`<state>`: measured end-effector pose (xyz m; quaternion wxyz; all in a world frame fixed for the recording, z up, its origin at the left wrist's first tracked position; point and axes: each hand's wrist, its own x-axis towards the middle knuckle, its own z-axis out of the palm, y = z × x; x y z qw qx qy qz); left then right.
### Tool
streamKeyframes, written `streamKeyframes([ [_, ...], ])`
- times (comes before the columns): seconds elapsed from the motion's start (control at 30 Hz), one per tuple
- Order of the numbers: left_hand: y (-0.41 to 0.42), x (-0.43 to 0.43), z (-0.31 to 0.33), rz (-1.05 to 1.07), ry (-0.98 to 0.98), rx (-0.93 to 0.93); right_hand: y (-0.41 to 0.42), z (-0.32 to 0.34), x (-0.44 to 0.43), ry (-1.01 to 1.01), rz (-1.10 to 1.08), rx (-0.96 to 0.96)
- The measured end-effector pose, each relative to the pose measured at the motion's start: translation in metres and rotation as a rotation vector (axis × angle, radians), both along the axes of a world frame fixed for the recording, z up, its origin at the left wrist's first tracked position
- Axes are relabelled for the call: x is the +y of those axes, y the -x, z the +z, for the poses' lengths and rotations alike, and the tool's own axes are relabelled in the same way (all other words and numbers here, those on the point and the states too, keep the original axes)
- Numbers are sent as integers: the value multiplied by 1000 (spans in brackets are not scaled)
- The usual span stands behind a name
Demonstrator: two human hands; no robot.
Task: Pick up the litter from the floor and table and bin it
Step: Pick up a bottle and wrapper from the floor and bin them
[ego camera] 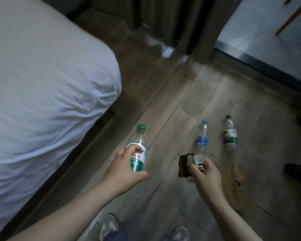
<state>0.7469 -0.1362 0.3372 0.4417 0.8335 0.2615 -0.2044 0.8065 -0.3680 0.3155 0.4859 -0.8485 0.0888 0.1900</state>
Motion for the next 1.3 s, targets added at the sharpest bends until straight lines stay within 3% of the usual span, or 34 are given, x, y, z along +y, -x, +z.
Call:
streamKeyframes([
  [0.37, -69, -122, 374, -244, 76, -234, -7, 381, -103, -64, -236, -237],
  [0.6, -68, -223, 531, -426, 337, -412, 39, 532, -186, 33, -449, -490],
  [0.87, -77, -289, 637, -830, 573, -577, 96, 636, -208, 142, -856, -749],
  [1.07, -35, -311, 653, -1180, 726, -459, 197, 661, -175, 281, -1220, -819],
  [1.3, 76, -350, 654, -1587, 942, -254, 344, 674, -127, 522, -1695, -712],
])
